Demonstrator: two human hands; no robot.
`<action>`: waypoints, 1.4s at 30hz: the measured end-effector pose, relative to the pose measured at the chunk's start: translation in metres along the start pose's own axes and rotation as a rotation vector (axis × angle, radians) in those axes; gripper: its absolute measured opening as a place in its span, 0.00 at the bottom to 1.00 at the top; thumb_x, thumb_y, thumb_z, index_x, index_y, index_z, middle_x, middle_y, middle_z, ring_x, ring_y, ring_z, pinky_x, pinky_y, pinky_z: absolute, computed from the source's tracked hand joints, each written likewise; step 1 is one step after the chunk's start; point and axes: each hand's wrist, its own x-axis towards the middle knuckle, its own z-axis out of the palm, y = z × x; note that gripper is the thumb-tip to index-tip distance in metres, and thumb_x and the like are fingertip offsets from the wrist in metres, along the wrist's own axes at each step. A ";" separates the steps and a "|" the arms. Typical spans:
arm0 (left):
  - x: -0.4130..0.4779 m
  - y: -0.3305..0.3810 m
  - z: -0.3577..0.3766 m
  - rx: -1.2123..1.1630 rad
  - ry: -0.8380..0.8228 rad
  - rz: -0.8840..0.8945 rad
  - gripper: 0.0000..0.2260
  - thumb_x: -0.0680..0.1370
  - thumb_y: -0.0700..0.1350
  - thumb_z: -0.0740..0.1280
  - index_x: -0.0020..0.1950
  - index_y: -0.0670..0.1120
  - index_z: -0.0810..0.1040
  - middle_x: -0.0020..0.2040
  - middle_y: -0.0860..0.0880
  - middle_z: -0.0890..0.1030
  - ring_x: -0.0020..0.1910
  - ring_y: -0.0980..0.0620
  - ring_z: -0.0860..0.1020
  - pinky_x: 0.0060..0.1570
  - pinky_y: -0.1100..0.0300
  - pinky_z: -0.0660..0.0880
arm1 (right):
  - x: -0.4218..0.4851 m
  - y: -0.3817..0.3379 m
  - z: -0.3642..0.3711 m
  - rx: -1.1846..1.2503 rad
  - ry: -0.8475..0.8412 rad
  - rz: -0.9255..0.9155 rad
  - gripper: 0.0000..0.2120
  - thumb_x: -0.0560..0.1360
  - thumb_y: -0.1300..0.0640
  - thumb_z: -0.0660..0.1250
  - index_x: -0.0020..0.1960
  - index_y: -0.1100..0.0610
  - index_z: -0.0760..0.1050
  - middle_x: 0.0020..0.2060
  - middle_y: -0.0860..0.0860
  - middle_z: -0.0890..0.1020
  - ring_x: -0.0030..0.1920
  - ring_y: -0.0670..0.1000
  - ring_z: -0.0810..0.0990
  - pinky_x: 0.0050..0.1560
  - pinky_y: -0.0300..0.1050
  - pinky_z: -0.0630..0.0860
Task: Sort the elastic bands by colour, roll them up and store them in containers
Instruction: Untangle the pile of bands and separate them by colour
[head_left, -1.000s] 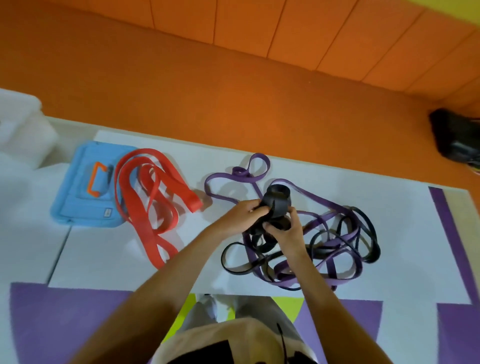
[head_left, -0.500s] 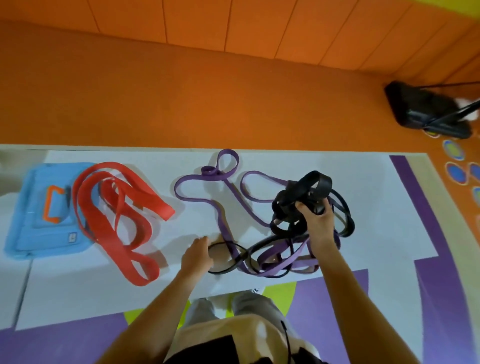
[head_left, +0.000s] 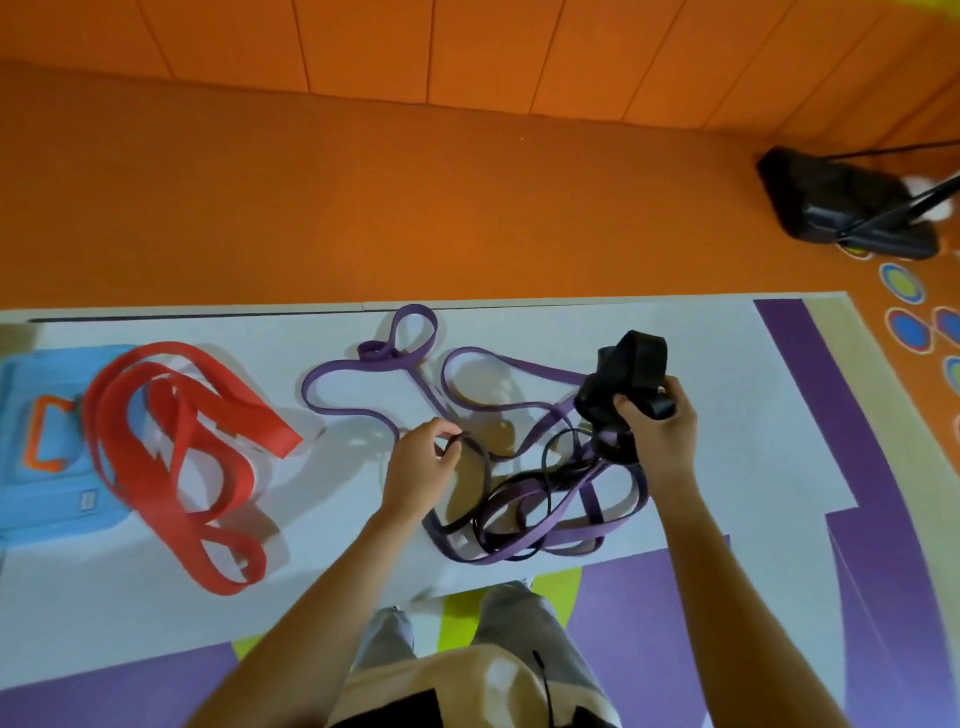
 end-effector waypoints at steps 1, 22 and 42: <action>0.004 0.007 0.006 0.006 0.001 0.004 0.07 0.81 0.44 0.71 0.58 0.50 0.84 0.53 0.57 0.85 0.48 0.59 0.81 0.50 0.65 0.77 | 0.009 0.002 -0.007 -0.013 -0.003 -0.003 0.14 0.73 0.57 0.76 0.56 0.46 0.78 0.45 0.47 0.85 0.49 0.53 0.84 0.52 0.53 0.83; 0.009 0.075 0.140 0.465 -0.119 -0.194 0.20 0.82 0.40 0.67 0.75 0.48 0.75 0.72 0.49 0.79 0.72 0.47 0.75 0.70 0.51 0.73 | 0.210 0.163 -0.128 -0.610 -0.329 0.232 0.24 0.73 0.52 0.76 0.67 0.52 0.73 0.50 0.55 0.83 0.51 0.63 0.84 0.51 0.60 0.83; 0.014 0.102 0.219 0.549 -0.349 -0.271 0.13 0.80 0.41 0.71 0.62 0.49 0.74 0.58 0.49 0.83 0.60 0.48 0.82 0.61 0.52 0.79 | 0.148 0.154 -0.074 -0.297 -0.319 -0.485 0.17 0.73 0.70 0.72 0.61 0.59 0.81 0.66 0.59 0.77 0.70 0.61 0.73 0.66 0.66 0.75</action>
